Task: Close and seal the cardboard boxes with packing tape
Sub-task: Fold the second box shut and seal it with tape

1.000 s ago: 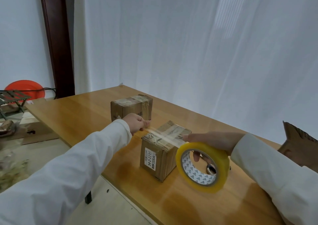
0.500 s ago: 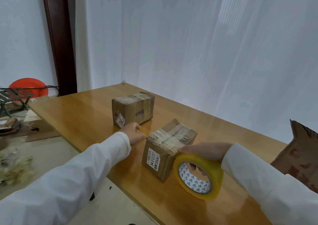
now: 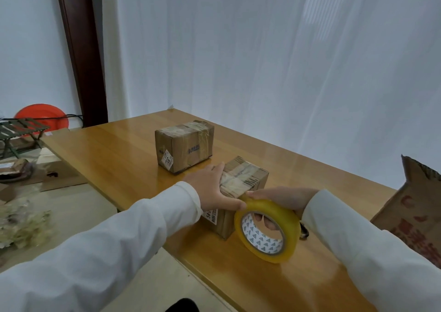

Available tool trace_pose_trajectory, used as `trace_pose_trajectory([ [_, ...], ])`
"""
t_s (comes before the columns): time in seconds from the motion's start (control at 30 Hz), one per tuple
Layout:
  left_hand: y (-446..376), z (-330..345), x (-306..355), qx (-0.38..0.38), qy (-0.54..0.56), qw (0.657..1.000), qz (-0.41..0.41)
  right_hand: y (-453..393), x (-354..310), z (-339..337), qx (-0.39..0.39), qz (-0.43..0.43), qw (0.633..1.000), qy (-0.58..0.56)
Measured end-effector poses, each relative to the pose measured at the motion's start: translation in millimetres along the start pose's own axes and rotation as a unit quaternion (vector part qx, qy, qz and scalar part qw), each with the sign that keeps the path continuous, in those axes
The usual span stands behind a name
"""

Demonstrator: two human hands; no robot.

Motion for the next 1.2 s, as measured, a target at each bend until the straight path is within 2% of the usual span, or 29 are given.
trace_pose_trajectory([
  [0.1, 4.9, -5.0, -11.7, 0.082, 0.026, 0.996, -0.003, 3.9, 7.2, -1.6, -0.066, -0.058, 0.988, -0.124],
  [0.17, 9.5, -10.9, -27.9, 0.141, 0.072, 0.987, -0.036, 12.5, 2.8, -10.2, -0.114, -0.137, 0.959, -0.221],
  [0.23, 11.2, -13.0, -38.5, 0.176, 0.116, 0.975, -0.065, 18.9, -2.0, -23.9, -0.081, -0.180, 0.953, -0.231],
  [0.3, 10.2, -14.1, -39.7, 0.186, 0.127, 0.972, -0.074, 22.8, -8.4, -27.7, -0.049, -0.164, 0.966, -0.193],
  [0.37, 9.7, -10.5, -46.0, 0.186, 0.144, 0.968, -0.088, 22.9, -11.2, -32.2, 0.004, -0.113, 0.983, -0.142],
  [0.47, 15.2, 1.7, -60.4, 0.203, 0.279, 0.930, -0.127, 7.1, -4.3, -41.7, 0.143, -0.019, 0.989, 0.014],
  [0.5, 16.0, 8.4, -63.8, 0.208, 0.329, 0.910, -0.145, -0.1, -0.8, -37.7, 0.154, 0.005, 0.987, 0.037],
  [0.57, 13.2, 22.1, -69.1, 0.209, 0.396, 0.878, -0.171, -8.2, 0.2, -27.0, 0.135, 0.020, 0.991, 0.006],
  [0.63, 11.8, 33.6, -73.0, 0.194, 0.413, 0.868, -0.193, -8.4, -4.2, -21.7, 0.120, 0.013, 0.992, -0.026],
  [0.77, 13.0, 37.8, -78.7, 0.136, 0.389, 0.883, -0.225, -8.5, -14.8, -20.8, 0.133, 0.015, 0.991, -0.011],
  [0.8, 13.3, 33.2, -82.1, 0.139, 0.354, 0.896, -0.228, -9.8, -16.1, -20.4, 0.136, 0.020, 0.990, -0.006],
  [0.87, 11.2, 7.5, -85.8, 0.177, 0.183, 0.949, -0.188, -11.6, -18.9, -20.2, 0.140, 0.031, 0.990, 0.004],
  [0.93, 9.4, -23.0, -66.9, 0.241, 0.019, 0.966, -0.090, -13.1, -22.0, -20.1, 0.140, 0.036, 0.990, 0.004],
  [0.97, 6.6, -28.3, -55.1, 0.238, -0.022, 0.970, -0.039, -15.0, -23.2, -20.2, 0.138, 0.037, 0.990, 0.002],
  [1.03, -0.5, -18.2, -35.7, 0.167, -0.048, 0.985, 0.018, -19.1, -24.9, -20.7, 0.135, 0.042, 0.990, 0.003],
  [1.1, -2.6, 2.2, -30.6, 0.087, -0.028, 0.996, 0.005, -25.0, -28.0, -20.6, 0.130, 0.054, 0.990, 0.018],
  [1.2, -2.2, 16.3, -37.8, 0.066, 0.022, 0.998, -0.012, -28.2, -32.5, -16.3, 0.111, 0.072, 0.991, 0.030],
])
Point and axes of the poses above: each hand's wrist, its own y-axis away from the middle knuckle, its own z-axis out of the palm, x = y × z, the point moved 9 cm from there along -y, towards the middle knuckle, and after that the axes turned 15 degrees about z, right-handed, at the moved point
